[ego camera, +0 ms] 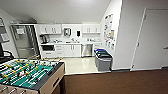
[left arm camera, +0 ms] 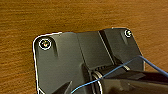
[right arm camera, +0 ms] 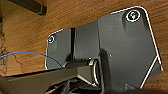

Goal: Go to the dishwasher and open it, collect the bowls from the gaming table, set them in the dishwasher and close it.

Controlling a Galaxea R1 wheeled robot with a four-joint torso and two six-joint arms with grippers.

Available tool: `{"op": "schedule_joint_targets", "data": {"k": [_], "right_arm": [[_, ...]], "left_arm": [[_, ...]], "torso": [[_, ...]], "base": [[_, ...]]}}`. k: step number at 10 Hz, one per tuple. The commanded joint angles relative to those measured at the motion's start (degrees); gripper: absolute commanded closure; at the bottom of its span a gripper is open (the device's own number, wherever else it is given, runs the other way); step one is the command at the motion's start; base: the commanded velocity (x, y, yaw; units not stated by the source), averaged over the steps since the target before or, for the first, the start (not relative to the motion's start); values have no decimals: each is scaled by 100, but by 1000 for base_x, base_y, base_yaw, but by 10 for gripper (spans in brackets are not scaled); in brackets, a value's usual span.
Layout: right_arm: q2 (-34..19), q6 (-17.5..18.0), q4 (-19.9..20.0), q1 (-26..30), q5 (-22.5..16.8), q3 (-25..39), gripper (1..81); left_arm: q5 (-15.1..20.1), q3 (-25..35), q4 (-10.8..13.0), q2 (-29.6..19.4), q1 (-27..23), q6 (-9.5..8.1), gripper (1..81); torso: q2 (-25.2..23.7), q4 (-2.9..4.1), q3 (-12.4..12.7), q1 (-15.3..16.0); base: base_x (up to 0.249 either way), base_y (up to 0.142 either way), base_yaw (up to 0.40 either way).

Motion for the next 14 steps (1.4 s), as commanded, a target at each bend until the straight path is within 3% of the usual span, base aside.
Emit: {"op": "schedule_joint_targets", "data": {"k": [1,14], "right_arm": [[-59,-7,-55,379,-295,67,10],[266,-24,-3,405,-295,-486,10]], "left_arm": [[250,48,55,-61,-432,26,10],[223,13,28,-87,-432,26,10]], "torso": [[0,0,0,0],[6,0,-5,7]], "base": [[98,0,0],[125,0,0]]}}
